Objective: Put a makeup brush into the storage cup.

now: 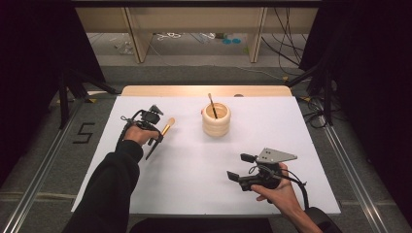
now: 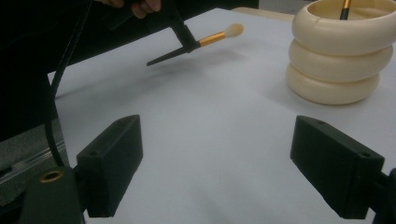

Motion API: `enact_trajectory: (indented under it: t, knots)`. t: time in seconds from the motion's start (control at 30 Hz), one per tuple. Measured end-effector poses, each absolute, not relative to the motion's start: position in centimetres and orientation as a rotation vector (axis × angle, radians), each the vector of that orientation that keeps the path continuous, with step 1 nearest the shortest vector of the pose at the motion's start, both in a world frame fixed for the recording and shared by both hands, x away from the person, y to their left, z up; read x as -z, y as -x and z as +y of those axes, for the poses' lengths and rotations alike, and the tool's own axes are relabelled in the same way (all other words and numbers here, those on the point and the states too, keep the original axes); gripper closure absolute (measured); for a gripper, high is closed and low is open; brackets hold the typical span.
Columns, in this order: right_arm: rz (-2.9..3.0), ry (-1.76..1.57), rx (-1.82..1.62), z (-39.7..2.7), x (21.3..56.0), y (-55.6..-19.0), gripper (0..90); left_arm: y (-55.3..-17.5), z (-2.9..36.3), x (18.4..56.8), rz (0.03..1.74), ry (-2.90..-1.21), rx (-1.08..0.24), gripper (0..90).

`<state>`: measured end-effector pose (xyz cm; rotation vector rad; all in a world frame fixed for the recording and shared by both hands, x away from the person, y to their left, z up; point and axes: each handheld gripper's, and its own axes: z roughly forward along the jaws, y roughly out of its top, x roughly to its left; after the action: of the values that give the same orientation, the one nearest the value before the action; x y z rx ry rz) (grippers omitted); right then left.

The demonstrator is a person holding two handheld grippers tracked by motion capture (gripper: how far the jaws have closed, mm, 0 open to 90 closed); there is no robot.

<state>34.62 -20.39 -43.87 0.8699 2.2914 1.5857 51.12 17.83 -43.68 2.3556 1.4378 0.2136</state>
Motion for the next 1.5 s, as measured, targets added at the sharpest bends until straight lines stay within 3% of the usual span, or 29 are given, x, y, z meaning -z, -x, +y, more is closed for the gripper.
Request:
enact_trajectory:
  t: [0.2,0.77,1.5]
  knots:
    - [2.290,-0.870,-1.586,-20.3,43.9,-34.7,17.6,-50.2,18.3,42.8,1.486,-2.235,-0.178,78.3]
    - [2.276,-0.882,-1.595,-20.2,43.9,-35.0,17.9,-47.0,18.9,39.9,1.280,-2.039,-0.179,78.3]
    - [2.264,-0.871,-1.616,-20.1,43.8,-35.1,18.5,-42.6,17.2,38.5,1.067,-1.820,-0.046,78.3]
